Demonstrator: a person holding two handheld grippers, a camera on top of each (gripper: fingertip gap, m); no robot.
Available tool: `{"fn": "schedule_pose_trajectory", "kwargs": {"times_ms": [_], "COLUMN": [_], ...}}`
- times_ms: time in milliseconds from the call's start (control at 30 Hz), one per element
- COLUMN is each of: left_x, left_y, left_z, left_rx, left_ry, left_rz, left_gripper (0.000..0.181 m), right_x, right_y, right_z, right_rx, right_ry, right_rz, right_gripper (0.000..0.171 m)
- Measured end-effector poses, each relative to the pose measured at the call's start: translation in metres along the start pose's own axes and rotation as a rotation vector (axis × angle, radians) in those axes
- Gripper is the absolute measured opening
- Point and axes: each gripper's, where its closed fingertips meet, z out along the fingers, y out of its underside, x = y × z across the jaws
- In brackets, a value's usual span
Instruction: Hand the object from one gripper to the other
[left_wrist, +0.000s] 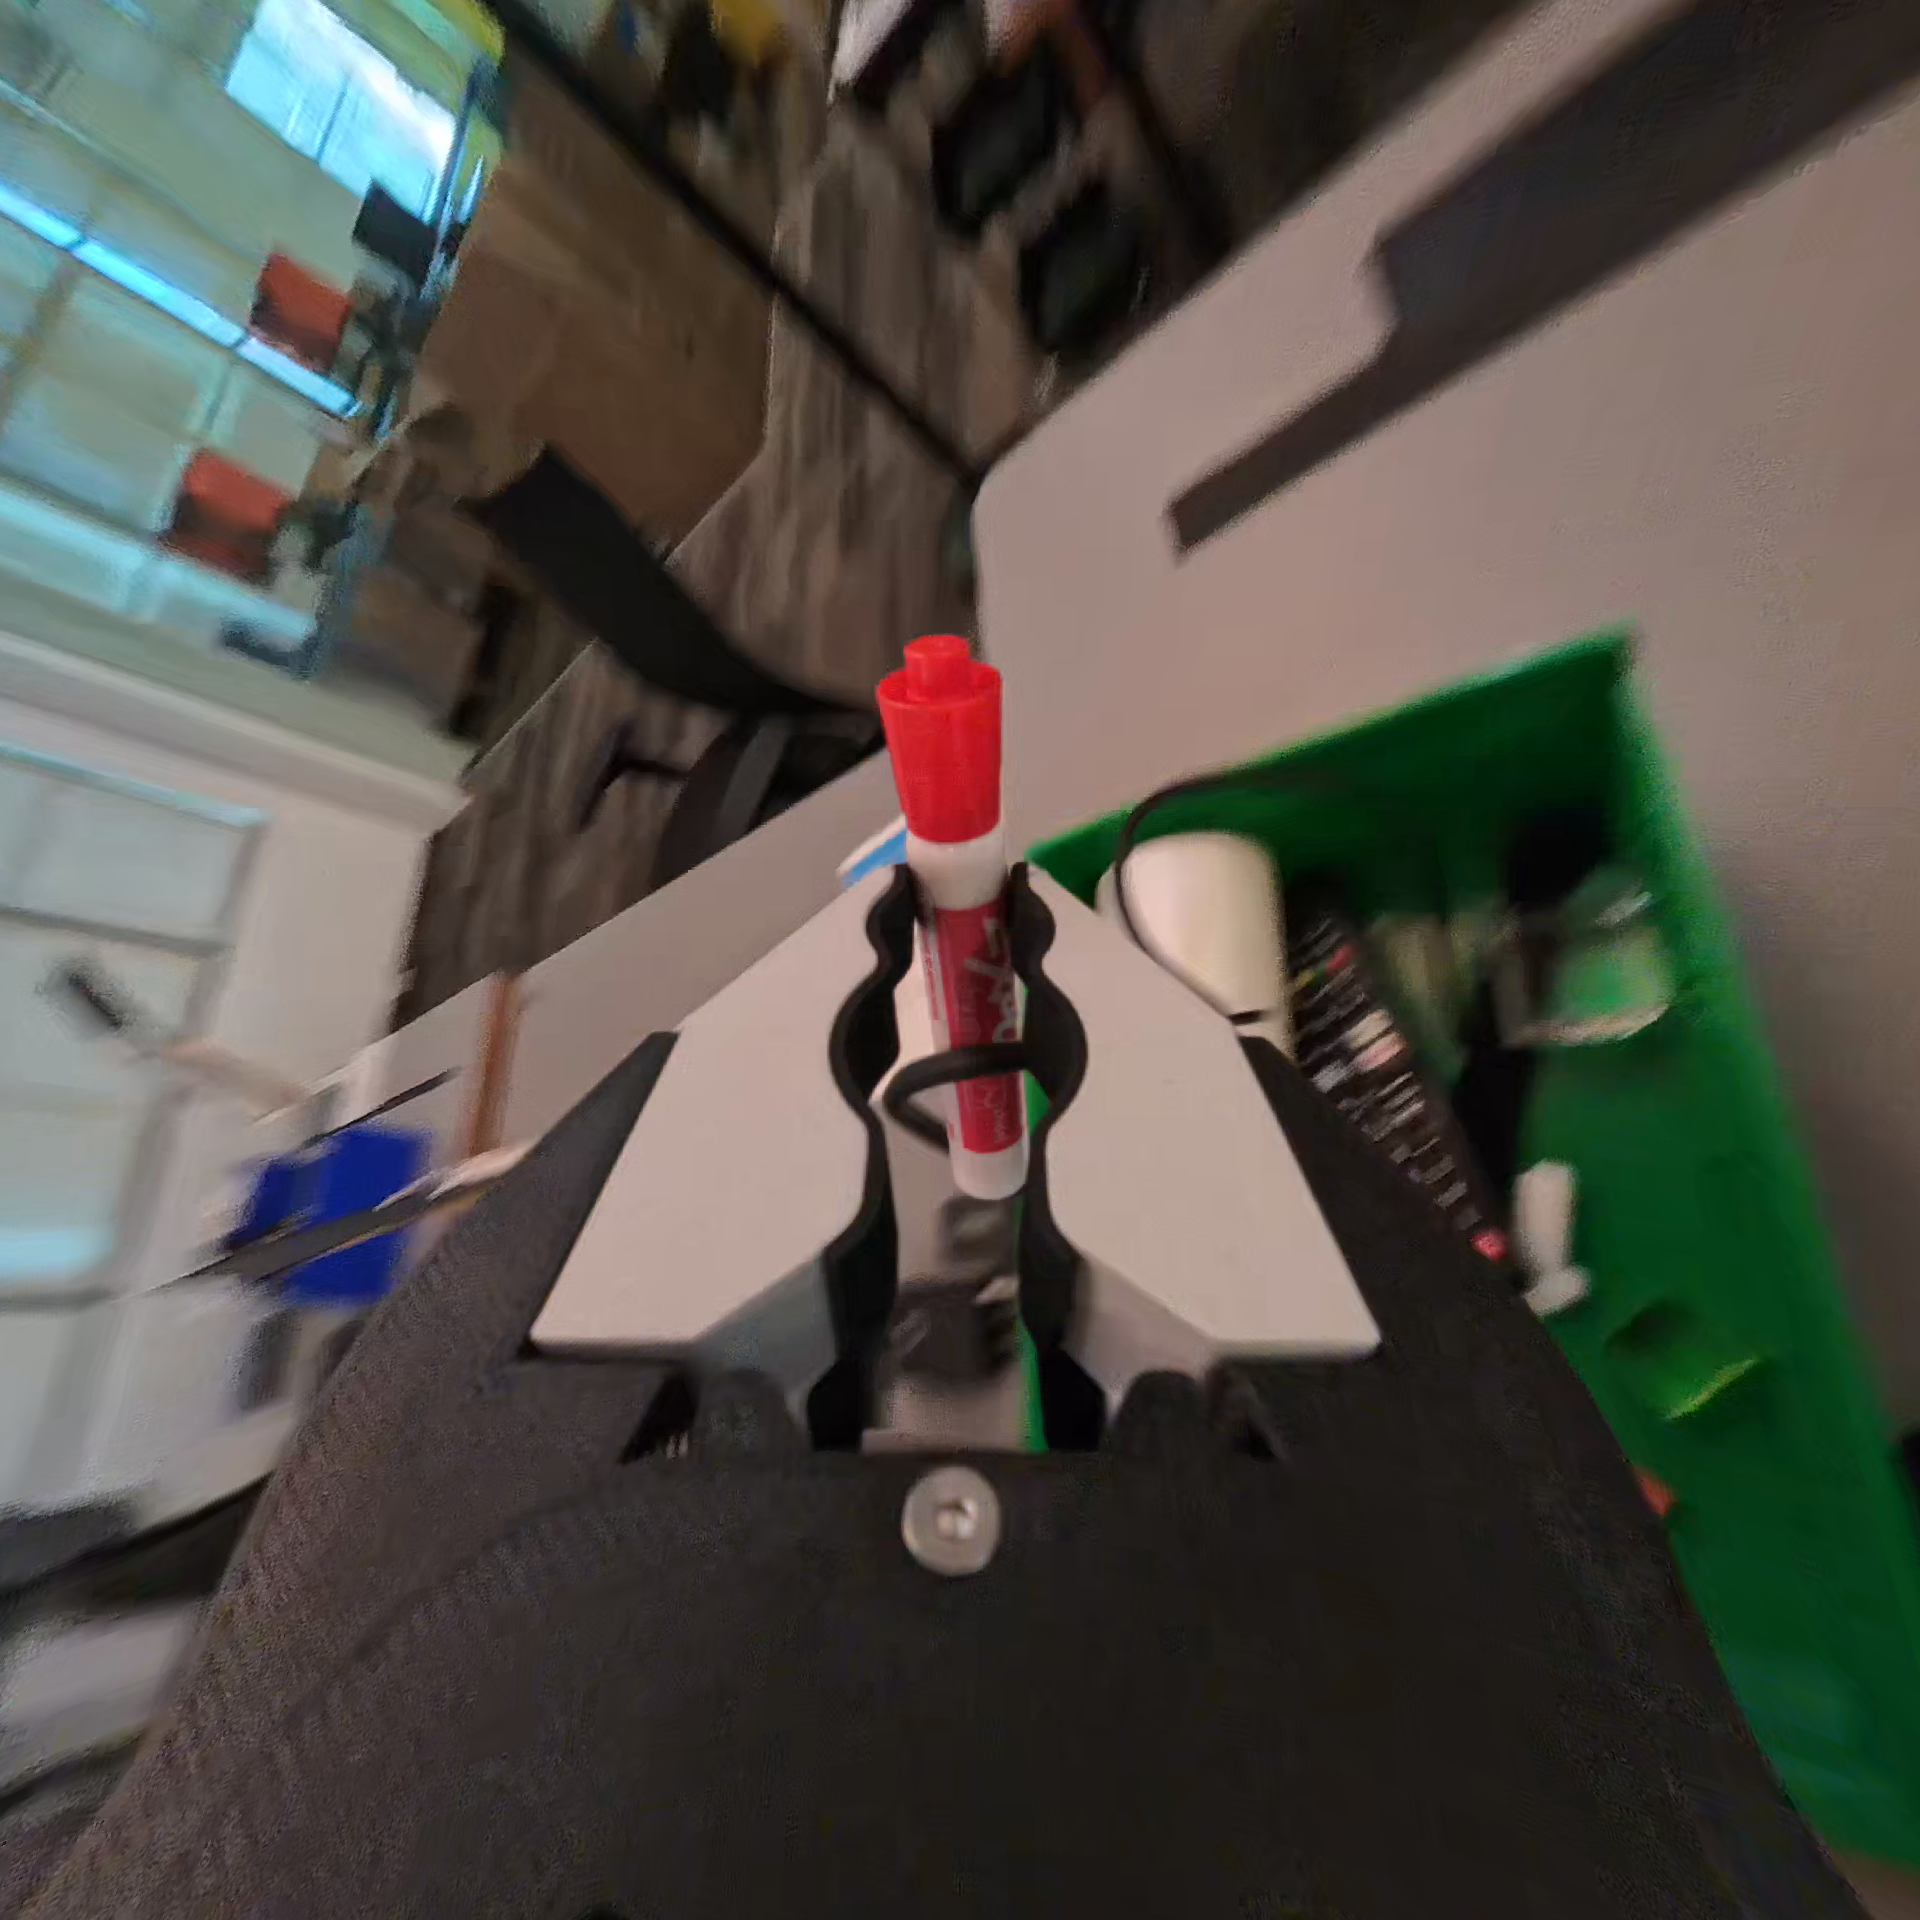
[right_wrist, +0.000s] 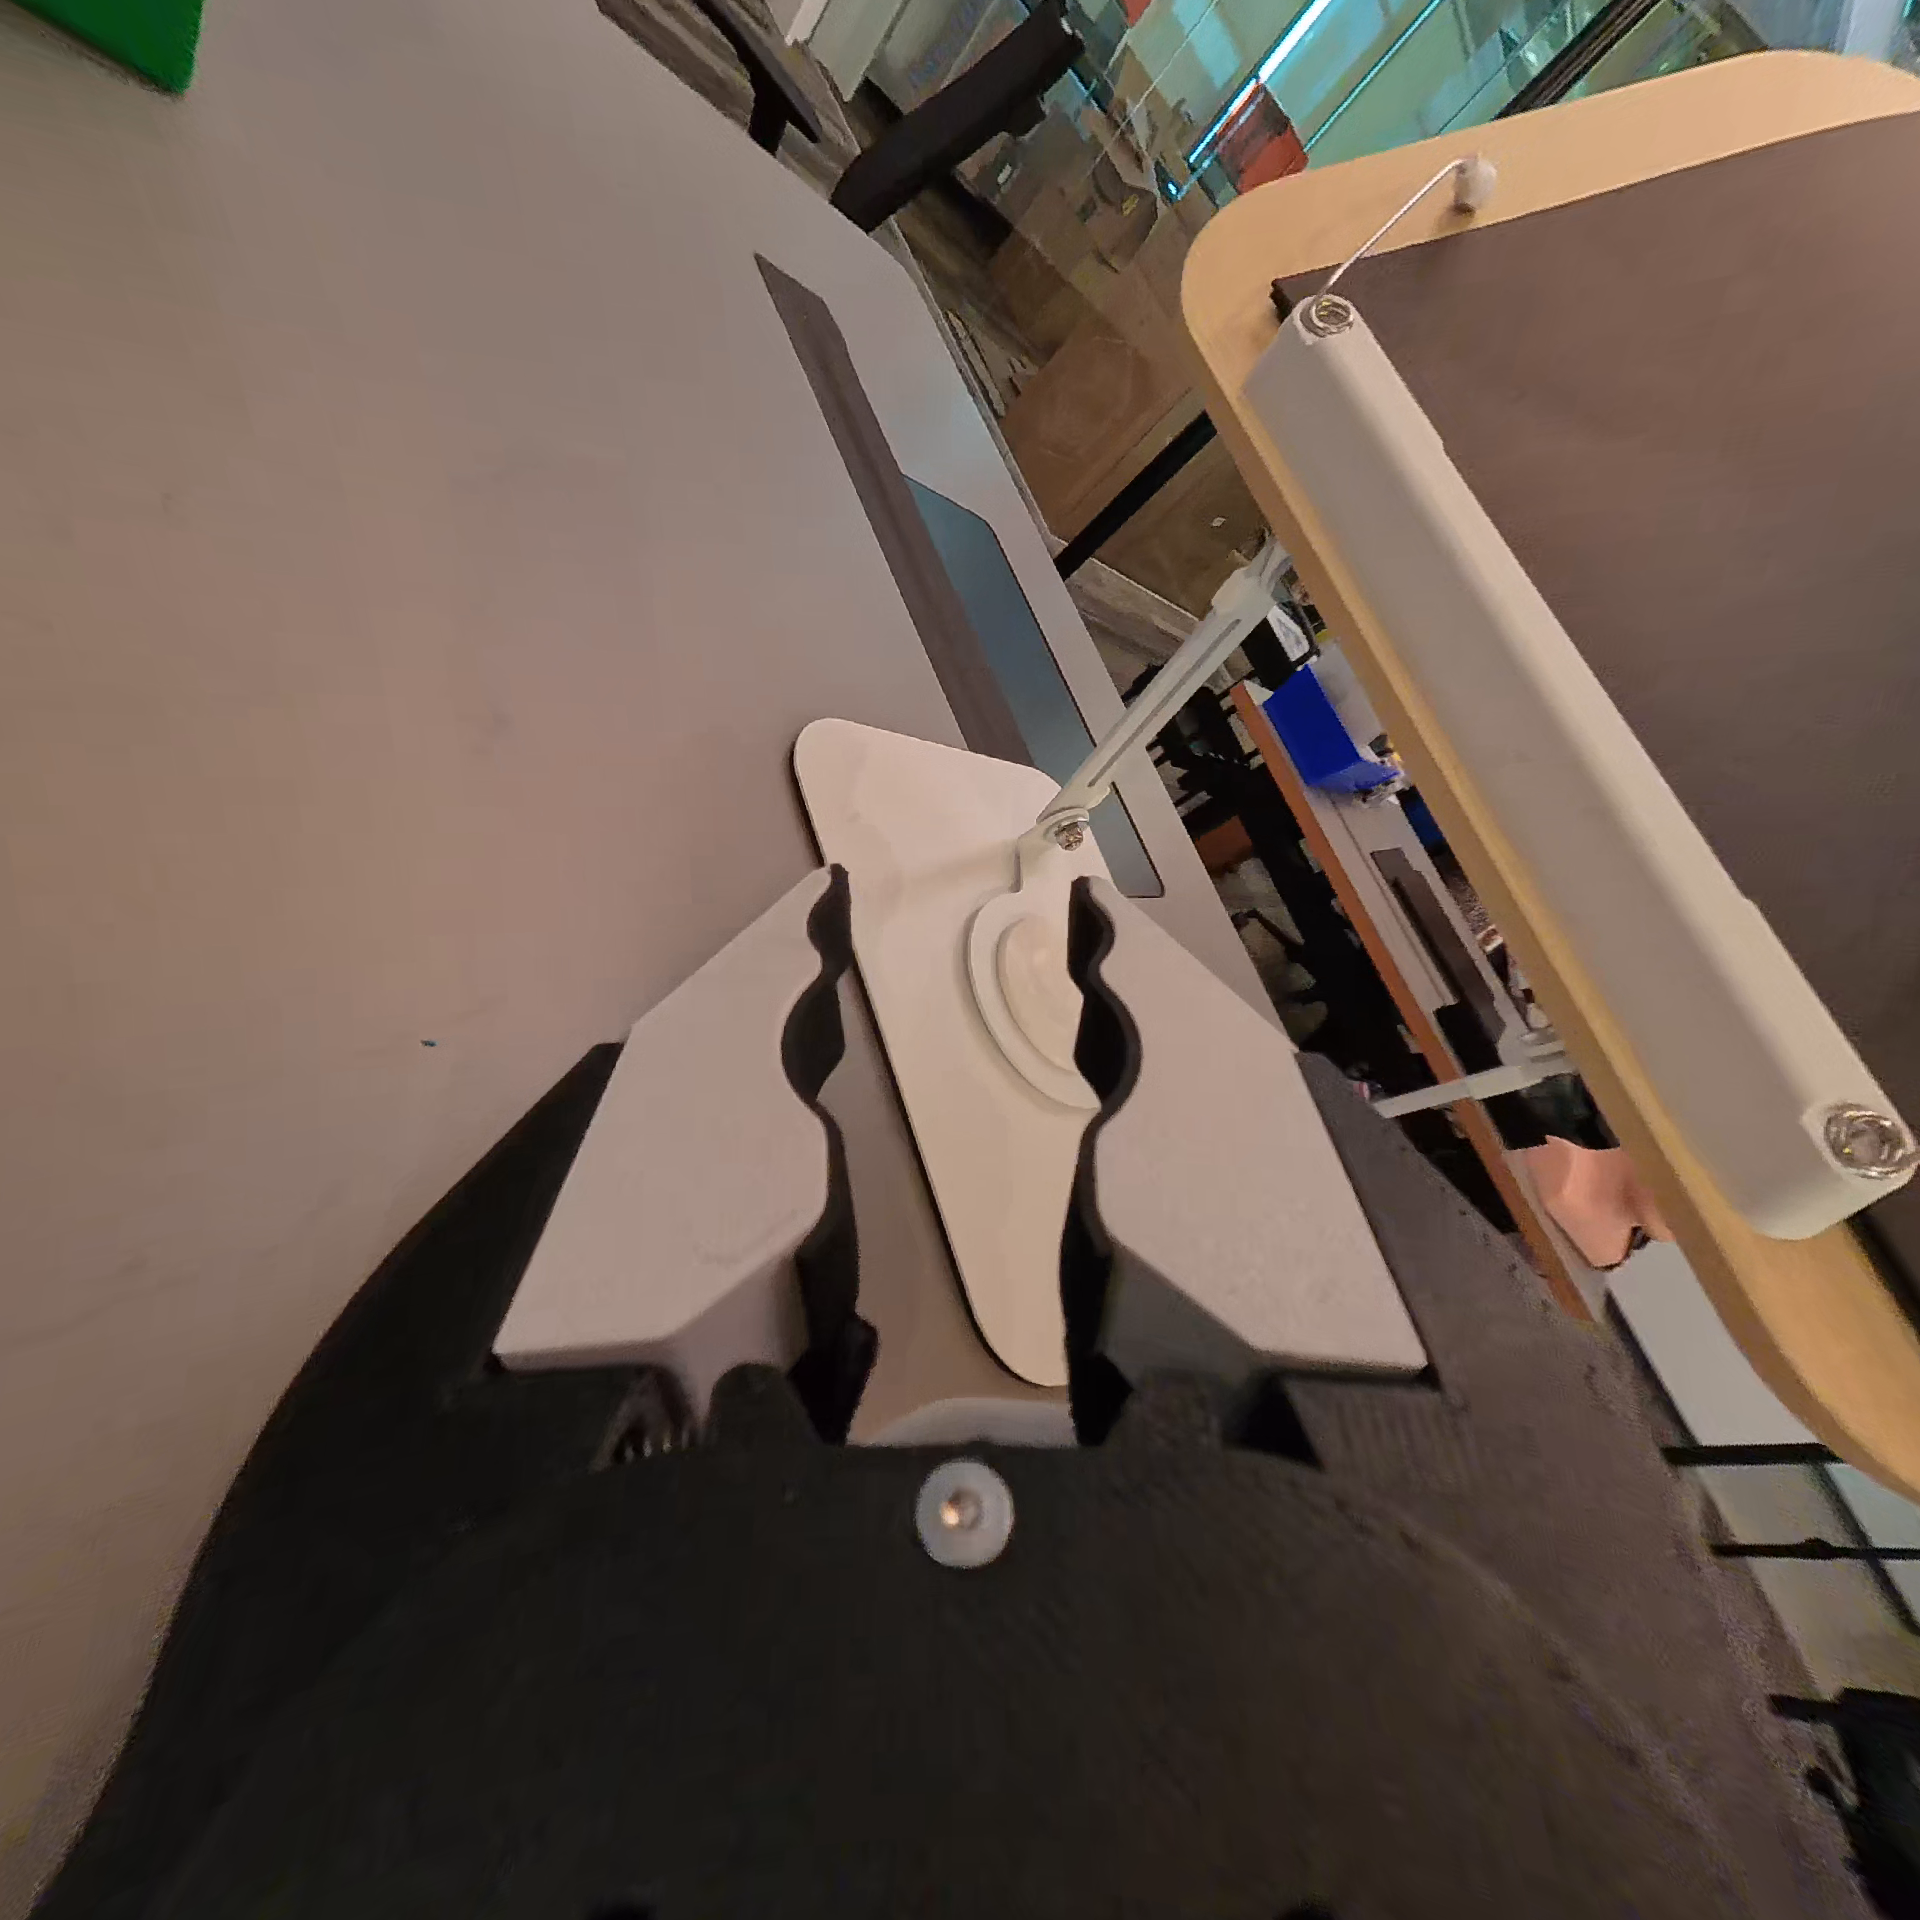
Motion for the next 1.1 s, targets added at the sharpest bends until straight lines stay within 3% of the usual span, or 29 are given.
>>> {"fn": "schedule_pose_trajectory", "kwargs": {"times_ms": [67, 267, 400, 533, 600, 767, 900, 1100], "left_x": [0.005, -0.008, -0.005, 0.040, 0.074, 0.152, 0.188, 0.215], "left_y": [-0.025, -0.038, -0.077, -0.139, -0.175, -0.256, -0.304, -0.324], "left_z": [-0.013, -0.035, -0.071, -0.101, -0.114, -0.128, -0.126, -0.118], "left_rx": [0.221, 0.498, 0.744, 0.905, 0.975, 1.091, 1.148, 1.199], "left_ry": [0.104, 0.145, 0.245, 0.406, 0.489, 0.734, 0.978, 1.293], "left_rz": [-0.170, -0.381, -0.490, -0.480, -0.451, -0.487, -0.620, -0.804], "left_gripper": [0.017, 0.017, 0.017, 0.017, 0.017, 0.017, 0.018, 0.016], "right_x": [0.000, -0.002, -0.006, -0.009, -0.001, 0.032, 0.064, 0.116], "right_y": [-0.003, -0.015, -0.041, -0.100, -0.123, -0.143, -0.150, -0.157], "right_z": [-0.001, -0.004, -0.013, -0.047, -0.066, -0.088, -0.107, -0.146], "right_rx": [0.016, 0.053, 0.153, 0.421, 0.522, 0.607, 0.605, 0.594], "right_ry": [-0.011, -0.022, -0.078, -0.226, -0.222, -0.031, 0.200, 0.455], "right_rz": [0.024, 0.053, 0.138, 0.268, 0.279, 0.200, 0.039, -0.043], "right_gripper": [0.040, 0.040, 0.042, 0.039, 0.037, 0.059, 0.070, 0.069]}}
